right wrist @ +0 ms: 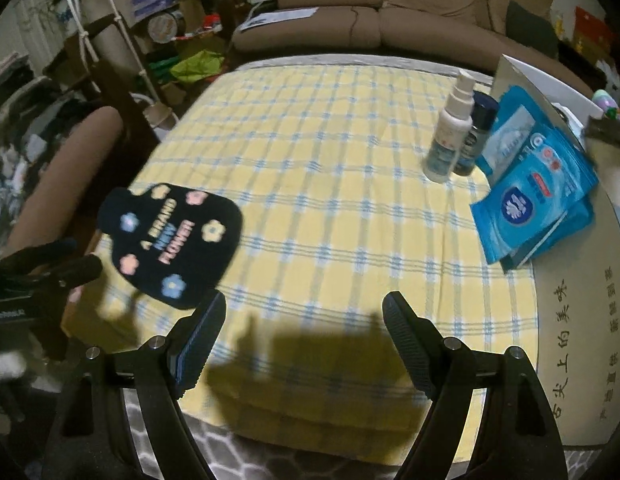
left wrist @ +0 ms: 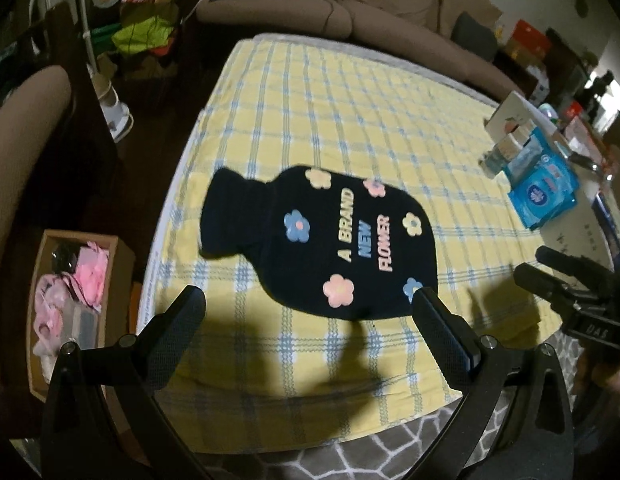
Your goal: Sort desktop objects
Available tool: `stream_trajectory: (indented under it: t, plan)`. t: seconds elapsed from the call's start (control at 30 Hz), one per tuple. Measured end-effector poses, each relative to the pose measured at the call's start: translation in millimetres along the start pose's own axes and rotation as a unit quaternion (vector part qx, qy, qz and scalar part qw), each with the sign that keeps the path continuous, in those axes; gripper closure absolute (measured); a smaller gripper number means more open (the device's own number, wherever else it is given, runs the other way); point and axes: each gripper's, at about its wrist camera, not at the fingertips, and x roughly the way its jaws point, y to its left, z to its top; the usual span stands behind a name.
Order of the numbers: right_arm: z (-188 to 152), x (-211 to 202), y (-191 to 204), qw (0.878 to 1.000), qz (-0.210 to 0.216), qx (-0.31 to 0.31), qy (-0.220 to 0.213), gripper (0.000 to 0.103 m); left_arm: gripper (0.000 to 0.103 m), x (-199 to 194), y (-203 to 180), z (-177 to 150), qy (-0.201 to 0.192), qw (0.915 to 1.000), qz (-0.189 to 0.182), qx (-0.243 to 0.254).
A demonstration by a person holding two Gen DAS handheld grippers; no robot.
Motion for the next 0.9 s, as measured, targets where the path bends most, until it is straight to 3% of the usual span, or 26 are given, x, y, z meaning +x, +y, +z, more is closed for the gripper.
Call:
stream_trajectory:
  t: [0.2, 0.33, 0.5, 0.73, 0.9]
  plan:
    - [-11, 10, -4, 1.000, 0.002, 0.006, 0.005, 0.020, 0.000, 7, 1, -4, 0.008, 0.9999, 0.012, -0.007]
    - [-22, 11, -13, 0.999, -0.045, 0.008, -0.011, 0.020, 0.000, 5, -17, -16, -0.008, 0.9997, 0.023, 0.005]
    - [-41, 17, -28, 0.995, -0.094, 0.018, -0.016, 0.017, 0.000, 12, -35, -42, -0.027, 0.9990, 0.003, -0.036]
    - [-60, 19, -42, 0.992, -0.107, 0.060, -0.031, 0.002, 0.000, 32, -55, -49, -0.032, 0.9980, 0.051, -0.017]
    - [-64, 18, -40, 0.991, -0.111, 0.062, -0.044, 0.000, 0.000, 43, -72, -52, -0.031, 0.9937, 0.105, 0.027]
